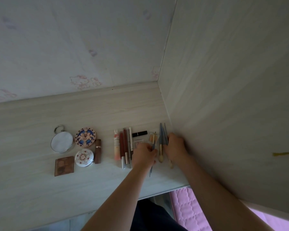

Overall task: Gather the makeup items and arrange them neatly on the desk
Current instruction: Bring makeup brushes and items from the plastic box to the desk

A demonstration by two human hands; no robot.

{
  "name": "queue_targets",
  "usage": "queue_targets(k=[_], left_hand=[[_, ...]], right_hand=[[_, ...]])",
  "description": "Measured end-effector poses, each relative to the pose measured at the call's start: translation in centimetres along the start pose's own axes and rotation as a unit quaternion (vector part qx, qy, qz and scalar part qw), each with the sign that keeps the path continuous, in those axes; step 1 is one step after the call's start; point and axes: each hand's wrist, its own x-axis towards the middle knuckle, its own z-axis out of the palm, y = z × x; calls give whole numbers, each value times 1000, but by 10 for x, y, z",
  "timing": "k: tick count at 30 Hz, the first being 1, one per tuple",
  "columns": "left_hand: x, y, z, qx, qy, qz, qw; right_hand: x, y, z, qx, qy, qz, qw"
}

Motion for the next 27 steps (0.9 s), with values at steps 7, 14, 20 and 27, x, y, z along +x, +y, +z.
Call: queue_targets(k=[7,14,20,27], left_hand=[[3,10,3,9,-13,27,1000],[7,26,16,97,2,62,993],[6,30,26,83,40,47,995],[0,29,18,102,86,73,988]], right_hand=[[-5,2,-3,-29,27,11,999],[-18,-1,-9,-13,70,-17,997],[-21,4,-9,17,60,-14,998],[-24,5,-7,-25,57,-46,997]])
